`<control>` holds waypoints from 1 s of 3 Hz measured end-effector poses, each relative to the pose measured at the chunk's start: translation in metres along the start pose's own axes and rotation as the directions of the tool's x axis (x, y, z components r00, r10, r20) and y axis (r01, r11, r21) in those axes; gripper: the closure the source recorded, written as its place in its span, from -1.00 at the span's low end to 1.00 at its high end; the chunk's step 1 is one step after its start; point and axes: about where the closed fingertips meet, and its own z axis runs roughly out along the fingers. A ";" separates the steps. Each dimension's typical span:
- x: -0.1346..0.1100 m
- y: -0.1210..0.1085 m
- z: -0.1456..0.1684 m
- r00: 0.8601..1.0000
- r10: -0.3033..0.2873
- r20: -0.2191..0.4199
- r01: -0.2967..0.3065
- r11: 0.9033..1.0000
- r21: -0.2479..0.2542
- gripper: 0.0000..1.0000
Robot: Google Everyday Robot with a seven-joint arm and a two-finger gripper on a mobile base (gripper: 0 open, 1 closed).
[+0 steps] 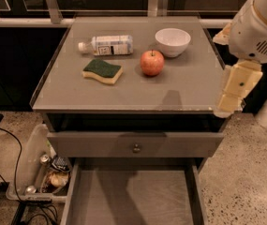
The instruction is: Place apple into middle drawer
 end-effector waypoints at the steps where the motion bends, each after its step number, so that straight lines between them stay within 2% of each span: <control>1: -0.028 -0.016 0.019 0.995 -0.006 0.100 0.005 1.000 0.009 -1.00; 2: -0.045 -0.038 0.035 0.965 0.042 0.259 -0.043 0.999 -0.001 -1.00; 3: -0.054 -0.036 0.036 0.953 0.054 0.298 -0.050 0.998 -0.024 -1.00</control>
Offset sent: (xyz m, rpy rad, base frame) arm 0.0901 0.0599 -0.0093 0.5347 -0.0745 0.0326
